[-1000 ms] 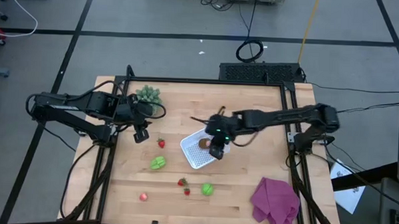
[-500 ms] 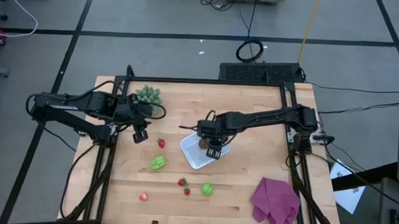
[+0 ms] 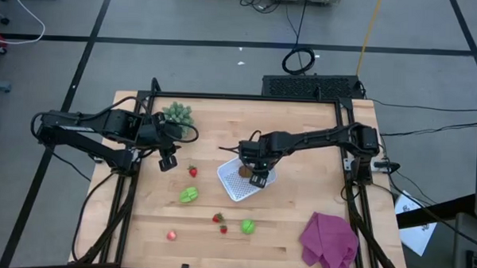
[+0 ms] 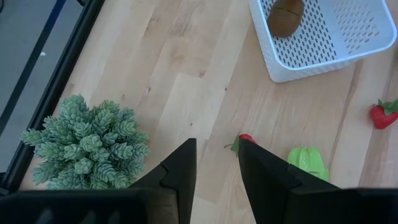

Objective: Pick and placing Produce into tupperware
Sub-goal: Put the top peach into the white bin, then put the top strawberry into the white bin

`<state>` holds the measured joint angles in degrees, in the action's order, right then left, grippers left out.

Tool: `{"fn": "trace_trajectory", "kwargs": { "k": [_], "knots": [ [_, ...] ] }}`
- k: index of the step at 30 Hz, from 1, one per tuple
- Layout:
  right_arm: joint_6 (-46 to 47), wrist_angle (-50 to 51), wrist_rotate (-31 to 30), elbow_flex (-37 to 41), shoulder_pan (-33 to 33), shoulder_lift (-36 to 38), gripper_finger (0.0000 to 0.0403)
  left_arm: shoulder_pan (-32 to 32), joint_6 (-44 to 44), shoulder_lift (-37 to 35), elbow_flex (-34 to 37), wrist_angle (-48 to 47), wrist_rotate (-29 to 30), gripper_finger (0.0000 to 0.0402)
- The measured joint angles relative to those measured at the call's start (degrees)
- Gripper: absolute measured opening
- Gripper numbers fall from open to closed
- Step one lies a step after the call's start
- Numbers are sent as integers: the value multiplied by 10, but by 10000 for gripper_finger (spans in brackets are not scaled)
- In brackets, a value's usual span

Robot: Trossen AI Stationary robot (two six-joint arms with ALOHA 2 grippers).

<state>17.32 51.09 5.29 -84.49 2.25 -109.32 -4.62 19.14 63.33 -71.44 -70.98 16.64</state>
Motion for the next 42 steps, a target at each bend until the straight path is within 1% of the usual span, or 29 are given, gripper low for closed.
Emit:
{"fn": "trace_trajectory", "kwargs": {
  "k": [4, 12, 15, 17, 24, 31, 38, 42],
  "knots": [
    [2, -19, 8, 19, 1, 0, 109, 0, 0, 0, 0, 0, 0, 124],
    [0, -26, 10, 21, 1, 0, 109, 0, 1, 0, 0, 0, 0, 124],
    [0, -27, 33, 21, 1, 0, 110, 0, 1, 0, 0, 1, 0, 124],
    [2, -29, 42, 21, 0, 0, 116, 0, 1, 0, 0, 1, 0, 124],
    [4, -29, 42, 21, 1, 0, 147, 0, 1, 0, 0, 1, 0, 124],
    [1, -29, 41, 21, 1, 0, 167, 0, 2, 0, 0, 1, 0, 124],
    [-4, -31, 40, 21, 1, 2, 171, 0, 2, 0, 0, 1, 0, 124],
    [-5, -32, 40, 6, -4, 2, 171, 0, 1, 0, 0, 0, 0, 124]
  ]
}}
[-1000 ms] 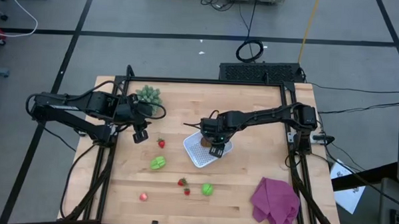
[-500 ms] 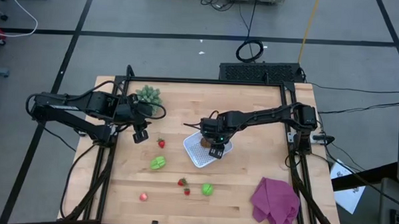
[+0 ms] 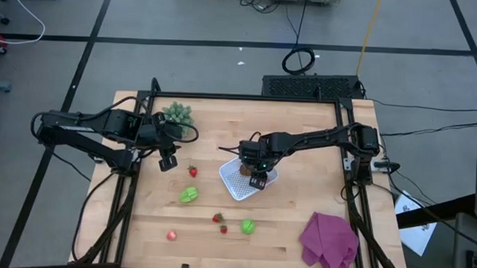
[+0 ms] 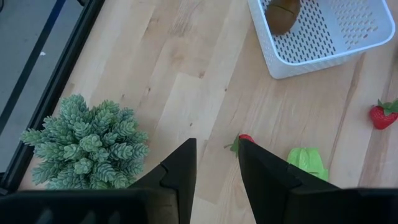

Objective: Pick and placing Produce into tupperware
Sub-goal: Put the top strawberry into the white bin

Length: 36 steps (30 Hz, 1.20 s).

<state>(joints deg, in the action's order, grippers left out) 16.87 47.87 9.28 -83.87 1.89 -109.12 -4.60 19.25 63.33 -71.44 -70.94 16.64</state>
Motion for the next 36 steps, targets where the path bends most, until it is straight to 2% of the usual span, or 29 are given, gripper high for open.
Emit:
{"fn": "trace_trajectory", "kwargs": {
  "k": [11, 17, 22, 31, 36],
  "knots": [
    [-6, -2, 0, -86, -55, 0, 171, -10, 26, 0, 0, 0, -1, 124],
    [-6, -55, -1, -99, -112, 0, 171, -50, 81, 5, 0, 2, -3, 124],
    [-11, -88, -6, -99, -154, 0, 171, -102, 139, 41, 0, 9, -3, 124],
    [-92, -117, -102, -99, -186, 6, 171, -161, 265, 164, 0, 8, 2, 124],
    [-151, -119, -175, -99, -175, 46, 171, -177, 326, 202, 0, -12, 18, 124]
  ]
}}
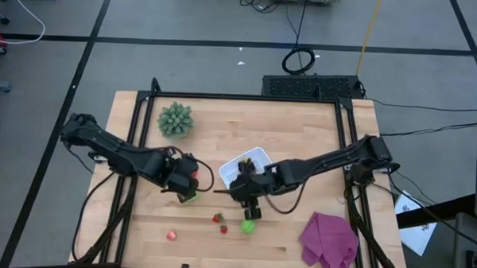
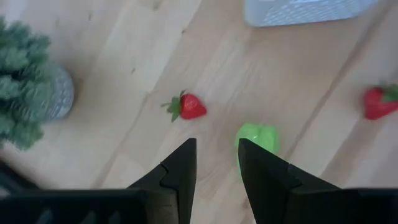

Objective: Pick and placing Produce into tupperware
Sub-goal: Put the top strawberry into the white bin

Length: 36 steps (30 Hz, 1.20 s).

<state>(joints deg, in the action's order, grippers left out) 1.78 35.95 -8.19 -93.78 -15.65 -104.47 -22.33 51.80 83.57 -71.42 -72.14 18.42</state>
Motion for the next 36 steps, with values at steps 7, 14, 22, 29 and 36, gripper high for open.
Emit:
{"fn": "trace_trajectory", "kwargs": {
  "k": [7, 14, 22, 29, 36],
  "knots": [
    [-103, -60, -84, 0, 22, 118, 171, 1, 93, 1, 41, 3, 11, 124],
    [-147, -77, -84, 0, 37, 236, 171, 48, 102, -1, 116, 120, 12, 124],
    [-145, -6, -83, 0, 20, 300, 171, 117, 134, 0, 149, 200, -24, 124],
    [-136, 52, -82, 0, 2, 302, 171, 139, 192, 0, 181, 239, -68, 124],
    [-138, 83, -82, 0, -6, 302, 171, 141, 232, 0, 200, 237, -97, 124]
  ]
}}
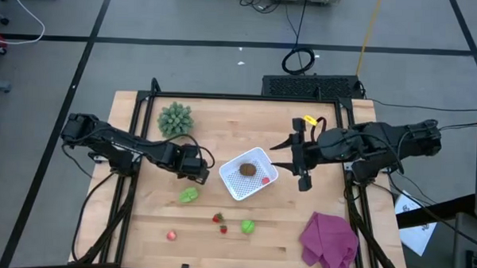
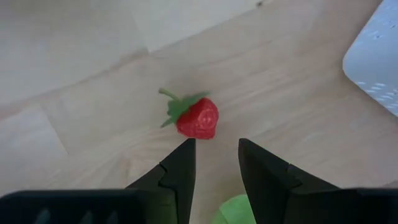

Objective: Pick and placing Produce into tupperware
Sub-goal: Put the top strawberry into the white bin

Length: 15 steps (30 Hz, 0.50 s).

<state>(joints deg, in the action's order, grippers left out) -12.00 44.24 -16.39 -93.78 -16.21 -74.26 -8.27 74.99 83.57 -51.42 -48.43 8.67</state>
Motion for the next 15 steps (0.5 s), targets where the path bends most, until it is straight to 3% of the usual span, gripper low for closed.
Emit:
{"fn": "trace_trajectory", "kwargs": {
  "k": [11, 15],
  "knots": [
    [-13, 4, 1, 0, 0, 0, 171, 0, -9, 0, 1, 2, 0, 127],
    [-13, 4, 1, 0, 0, 0, 171, 0, -12, 0, 1, 0, 2, 149]
  ]
}}
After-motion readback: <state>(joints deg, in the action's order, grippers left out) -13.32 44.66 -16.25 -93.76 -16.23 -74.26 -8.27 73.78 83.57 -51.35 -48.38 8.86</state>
